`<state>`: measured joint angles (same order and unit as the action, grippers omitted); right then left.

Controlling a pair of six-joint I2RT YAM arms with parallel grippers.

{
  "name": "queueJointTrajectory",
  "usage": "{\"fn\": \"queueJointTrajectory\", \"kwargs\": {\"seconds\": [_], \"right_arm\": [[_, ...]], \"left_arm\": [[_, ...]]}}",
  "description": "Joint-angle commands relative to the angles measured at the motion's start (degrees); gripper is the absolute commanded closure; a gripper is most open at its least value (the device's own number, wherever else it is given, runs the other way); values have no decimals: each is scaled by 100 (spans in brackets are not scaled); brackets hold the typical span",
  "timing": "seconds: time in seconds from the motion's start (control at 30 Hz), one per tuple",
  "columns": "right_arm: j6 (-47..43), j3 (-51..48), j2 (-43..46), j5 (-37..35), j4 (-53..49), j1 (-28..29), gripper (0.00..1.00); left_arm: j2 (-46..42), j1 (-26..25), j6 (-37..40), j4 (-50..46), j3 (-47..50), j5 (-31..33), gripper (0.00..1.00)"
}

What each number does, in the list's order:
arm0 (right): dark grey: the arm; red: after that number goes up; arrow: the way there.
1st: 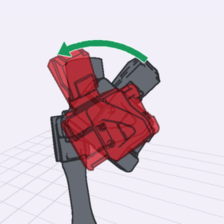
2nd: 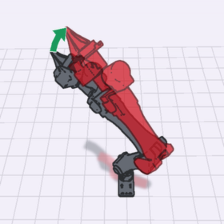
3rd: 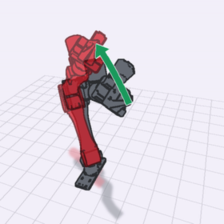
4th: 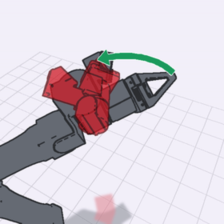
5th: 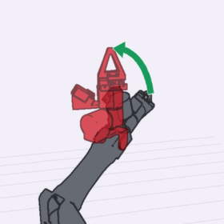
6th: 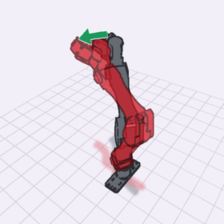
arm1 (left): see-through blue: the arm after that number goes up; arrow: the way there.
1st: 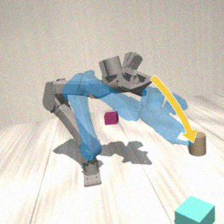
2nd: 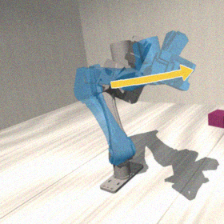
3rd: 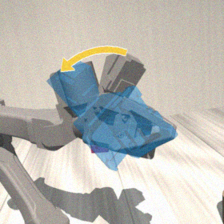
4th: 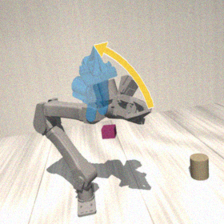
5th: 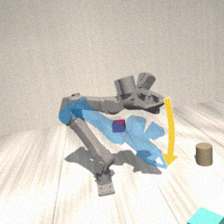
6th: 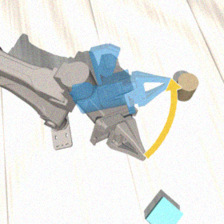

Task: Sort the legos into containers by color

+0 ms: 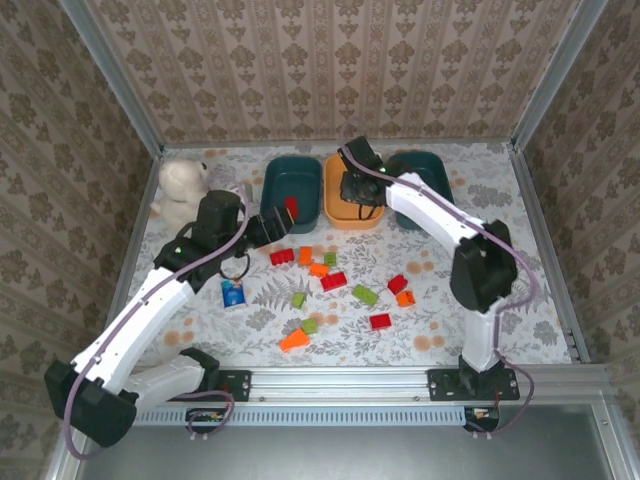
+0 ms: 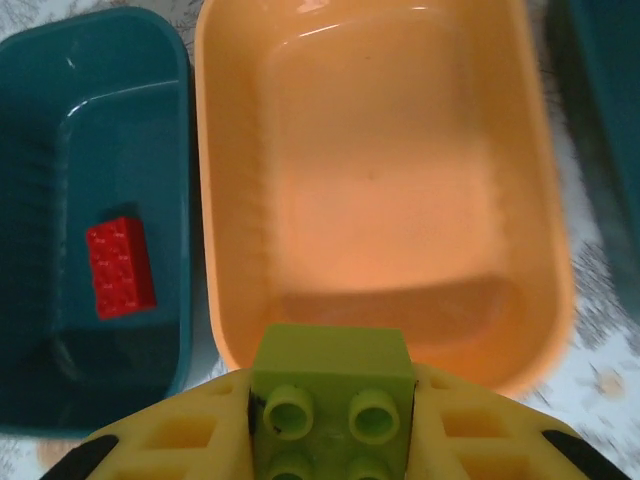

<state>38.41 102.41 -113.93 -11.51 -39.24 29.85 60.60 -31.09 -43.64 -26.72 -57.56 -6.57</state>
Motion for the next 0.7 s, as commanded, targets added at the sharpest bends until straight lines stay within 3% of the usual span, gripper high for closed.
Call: {"fn": "queueJointTrajectory", "kwargs": {"seconds": [0.0, 0.3, 0.67], "right_arm": [[-294, 758, -861, 238, -398, -190, 71], [-144, 2451, -2447, 596, -977, -539, 69], [-102, 2667, -2884, 784, -1130, -550, 63]], "left_arm": [[173, 15, 68, -32, -327, 104, 16], [227, 33, 180, -268, -419, 99, 16], [45, 33, 75, -325, -184, 174, 16]]}}
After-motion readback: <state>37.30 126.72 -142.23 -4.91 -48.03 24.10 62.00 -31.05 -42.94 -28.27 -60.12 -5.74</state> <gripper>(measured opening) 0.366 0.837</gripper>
